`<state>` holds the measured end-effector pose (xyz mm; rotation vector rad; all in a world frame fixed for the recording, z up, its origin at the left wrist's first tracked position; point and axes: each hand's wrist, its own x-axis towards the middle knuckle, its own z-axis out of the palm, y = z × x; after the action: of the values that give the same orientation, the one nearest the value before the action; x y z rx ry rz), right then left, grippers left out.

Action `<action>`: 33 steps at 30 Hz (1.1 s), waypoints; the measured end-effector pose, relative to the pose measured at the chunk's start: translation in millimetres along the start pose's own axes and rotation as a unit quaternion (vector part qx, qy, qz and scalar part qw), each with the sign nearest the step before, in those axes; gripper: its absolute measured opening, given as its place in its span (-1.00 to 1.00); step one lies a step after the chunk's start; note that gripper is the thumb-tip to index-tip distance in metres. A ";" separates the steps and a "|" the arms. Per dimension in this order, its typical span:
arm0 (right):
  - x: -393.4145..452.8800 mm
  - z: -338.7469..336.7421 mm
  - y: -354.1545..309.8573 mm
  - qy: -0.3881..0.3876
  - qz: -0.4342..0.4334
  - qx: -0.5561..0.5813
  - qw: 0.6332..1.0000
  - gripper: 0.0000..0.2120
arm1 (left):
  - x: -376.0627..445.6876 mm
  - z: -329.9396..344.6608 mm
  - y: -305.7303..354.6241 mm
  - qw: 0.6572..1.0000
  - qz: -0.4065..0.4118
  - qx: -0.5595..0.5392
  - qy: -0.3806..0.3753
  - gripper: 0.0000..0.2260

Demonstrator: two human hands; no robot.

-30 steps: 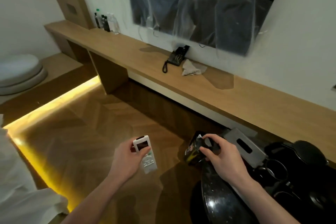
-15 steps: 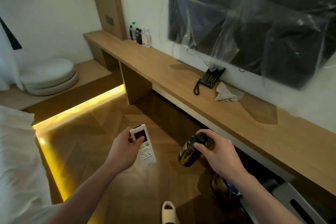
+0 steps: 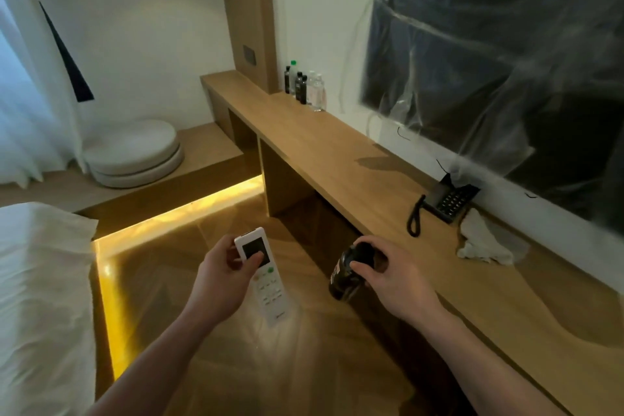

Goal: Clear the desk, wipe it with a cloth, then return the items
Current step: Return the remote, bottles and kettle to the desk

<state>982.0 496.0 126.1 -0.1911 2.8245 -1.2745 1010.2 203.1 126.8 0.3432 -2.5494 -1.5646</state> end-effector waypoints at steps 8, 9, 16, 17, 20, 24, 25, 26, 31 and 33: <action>115.4 27.3 -28.4 -0.018 -0.027 -0.008 0.999 -0.70 | 107.0 -21.2 -10.8 1.000 0.001 -0.017 0.015 -0.84; 129.7 32.9 -31.9 -0.018 -0.026 -0.006 0.999 -0.70 | 123.1 -24.2 -12.4 1.000 0.000 -0.021 0.012 -0.83; 229.7 72.2 -62.6 0.008 -0.001 -0.033 0.999 -0.67 | 247.9 -55.6 -29.6 0.998 0.007 -0.042 -0.039 -0.81; 242.6 76.4 -68.1 0.010 0.003 -0.038 0.999 -0.67 | 265.4 -60.0 -31.4 0.998 0.004 -0.042 -0.047 -0.80; 276.3 90.9 -80.7 0.021 0.007 -0.040 0.999 -0.71 | 315.1 -70.2 -37.5 0.997 0.014 -0.026 -0.067 -0.76; 311.5 106.6 -89.0 0.029 0.027 -0.026 0.999 -0.71 | 366.6 -78.8 -44.0 0.996 0.021 -0.016 -0.088 -0.75; 319.6 109.5 -90.8 0.027 0.033 -0.022 0.999 -0.70 | 377.3 -80.0 -44.7 0.995 0.022 -0.017 -0.094 -0.75; 328.8 111.9 -92.8 0.026 0.040 -0.021 0.999 -0.70 | 388.5 -81.3 -44.8 0.995 0.022 -0.015 -0.097 -0.75; 384.1 124.7 -99.2 0.032 0.051 -0.042 0.997 -0.71 | 448.7 -84.0 -45.4 0.995 0.018 -0.011 -0.096 -0.77; 409.3 130.2 -98.9 0.034 0.056 -0.045 0.997 -0.72 | 473.0 -83.6 -46.2 0.995 0.016 -0.008 -0.097 -0.78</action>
<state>596.6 282.1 120.8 0.0084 2.9047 -1.1556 578.3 -12.1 119.9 0.1560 -2.6664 -1.6826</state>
